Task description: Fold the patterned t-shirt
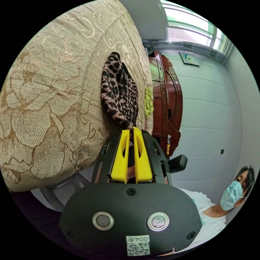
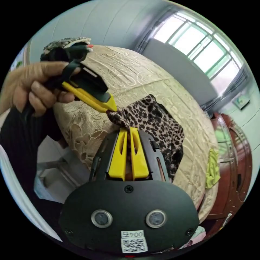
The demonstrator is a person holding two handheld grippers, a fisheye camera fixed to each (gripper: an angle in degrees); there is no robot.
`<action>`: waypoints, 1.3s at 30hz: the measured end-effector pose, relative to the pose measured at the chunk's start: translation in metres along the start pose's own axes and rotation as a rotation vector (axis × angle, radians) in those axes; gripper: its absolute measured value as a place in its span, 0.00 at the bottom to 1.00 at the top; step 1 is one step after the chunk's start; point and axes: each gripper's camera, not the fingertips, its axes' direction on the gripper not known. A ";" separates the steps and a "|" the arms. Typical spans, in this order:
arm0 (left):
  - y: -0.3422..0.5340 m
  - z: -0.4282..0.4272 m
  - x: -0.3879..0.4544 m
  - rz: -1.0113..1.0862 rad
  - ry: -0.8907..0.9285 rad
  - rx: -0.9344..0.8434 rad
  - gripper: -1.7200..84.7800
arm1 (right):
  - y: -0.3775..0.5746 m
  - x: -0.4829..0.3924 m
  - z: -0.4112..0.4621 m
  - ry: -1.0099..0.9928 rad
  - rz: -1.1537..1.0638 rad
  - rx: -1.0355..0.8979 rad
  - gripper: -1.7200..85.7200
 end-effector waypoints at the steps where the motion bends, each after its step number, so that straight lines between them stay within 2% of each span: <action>1: 0.008 -0.004 0.000 0.038 0.015 0.024 0.08 | -0.008 0.024 0.002 -0.106 0.068 -0.039 0.03; 6: 0.052 -0.004 0.001 0.186 -0.131 0.070 0.18 | -0.030 0.114 0.025 -0.548 0.336 -0.154 0.04; 10: 0.072 0.052 0.029 0.351 -0.234 0.036 0.27 | -0.051 0.146 0.047 -0.689 0.368 -0.270 0.04; 14: 0.079 0.123 0.064 0.475 -0.416 -0.011 0.31 | -0.070 0.149 0.060 -0.689 0.297 -0.385 0.05; 16: 0.078 0.145 0.068 0.453 -0.458 -0.010 0.32 | -0.080 0.144 0.064 -0.649 0.245 -0.443 0.05; 24: 0.087 0.178 0.079 0.437 -0.492 0.106 0.37 | -0.083 0.133 0.071 -0.556 0.186 -0.501 0.05; 30: 0.075 0.182 0.083 0.378 -0.530 0.142 0.30 | -0.071 0.127 0.072 -0.507 0.117 -0.520 0.07; 32: 0.072 0.180 0.084 0.361 -0.539 0.138 0.20 | -0.065 0.133 0.062 -0.523 0.103 -0.473 0.08; 34: 0.069 0.175 0.079 0.325 -0.522 0.142 0.13 | -0.051 0.151 0.045 -0.669 0.120 -0.352 0.11; 36: 0.064 0.168 0.071 0.275 -0.488 0.146 0.10 | -0.032 0.174 0.032 -0.728 0.174 -0.238 0.12; 39: 0.057 0.154 0.060 0.182 -0.382 0.145 0.09 | 0.026 0.228 0.029 -0.680 0.347 -0.113 0.15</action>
